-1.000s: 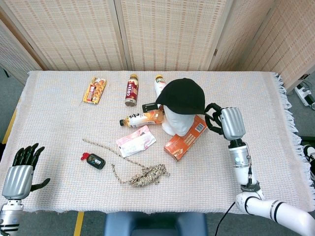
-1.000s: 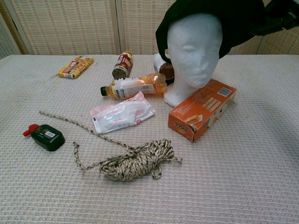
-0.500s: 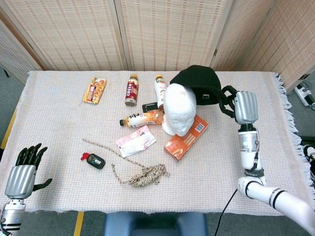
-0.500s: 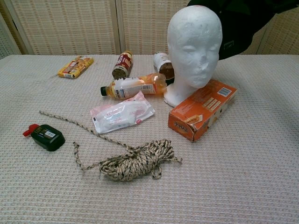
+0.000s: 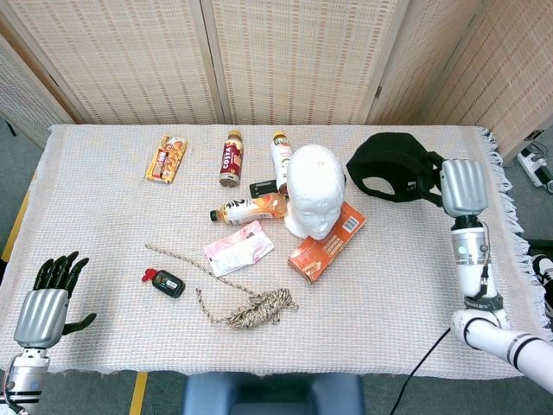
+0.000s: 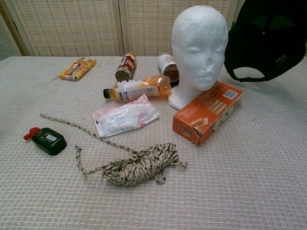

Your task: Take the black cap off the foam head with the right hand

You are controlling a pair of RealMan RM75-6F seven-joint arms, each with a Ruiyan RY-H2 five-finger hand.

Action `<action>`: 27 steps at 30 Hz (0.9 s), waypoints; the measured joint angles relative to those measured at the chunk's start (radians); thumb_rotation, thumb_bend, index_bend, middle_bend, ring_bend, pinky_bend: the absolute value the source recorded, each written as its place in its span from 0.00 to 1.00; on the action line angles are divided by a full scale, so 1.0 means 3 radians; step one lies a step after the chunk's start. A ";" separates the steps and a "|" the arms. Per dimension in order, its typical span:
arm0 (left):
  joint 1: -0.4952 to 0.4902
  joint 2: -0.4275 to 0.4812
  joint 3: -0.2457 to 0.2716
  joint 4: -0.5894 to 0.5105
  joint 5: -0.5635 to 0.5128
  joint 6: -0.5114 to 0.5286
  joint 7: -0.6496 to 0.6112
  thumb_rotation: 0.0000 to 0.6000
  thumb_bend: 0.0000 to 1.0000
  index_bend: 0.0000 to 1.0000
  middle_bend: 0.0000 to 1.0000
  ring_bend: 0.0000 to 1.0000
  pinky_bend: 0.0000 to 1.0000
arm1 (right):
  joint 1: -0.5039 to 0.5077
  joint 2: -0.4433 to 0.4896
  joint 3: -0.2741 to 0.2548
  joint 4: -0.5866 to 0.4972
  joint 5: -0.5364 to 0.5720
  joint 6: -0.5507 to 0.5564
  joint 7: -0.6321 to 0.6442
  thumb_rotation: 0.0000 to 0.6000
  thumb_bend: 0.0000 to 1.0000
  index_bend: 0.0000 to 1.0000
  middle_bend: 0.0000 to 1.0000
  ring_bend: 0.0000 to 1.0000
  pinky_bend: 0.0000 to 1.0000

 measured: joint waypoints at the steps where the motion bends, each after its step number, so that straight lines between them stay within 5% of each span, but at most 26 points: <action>1: -0.0002 -0.0002 0.0002 -0.0001 0.0005 -0.0003 -0.0001 1.00 0.13 0.14 0.07 0.06 0.07 | -0.0050 0.0065 -0.0035 -0.0071 -0.0001 0.0002 -0.0005 1.00 0.87 0.69 0.96 1.00 1.00; 16: -0.0002 0.0003 0.0029 -0.0042 0.0039 0.0006 0.0005 1.00 0.13 0.14 0.06 0.06 0.07 | -0.0481 0.0605 -0.0533 -0.0619 -0.0148 -0.0157 0.0152 1.00 0.87 0.69 0.96 1.00 1.00; 24: 0.0001 0.0012 0.0045 -0.0099 0.0070 0.0022 0.0045 1.00 0.13 0.14 0.06 0.06 0.07 | -0.0325 0.0208 -0.0556 -0.0042 -0.0063 -0.0429 0.0189 1.00 0.87 0.66 0.96 0.99 1.00; 27: 0.0013 0.0032 0.0047 -0.0116 0.0071 0.0041 0.0050 1.00 0.13 0.14 0.06 0.06 0.07 | -0.0232 0.0008 -0.0545 0.0249 -0.0035 -0.0530 0.0204 1.00 0.78 0.59 0.96 0.96 1.00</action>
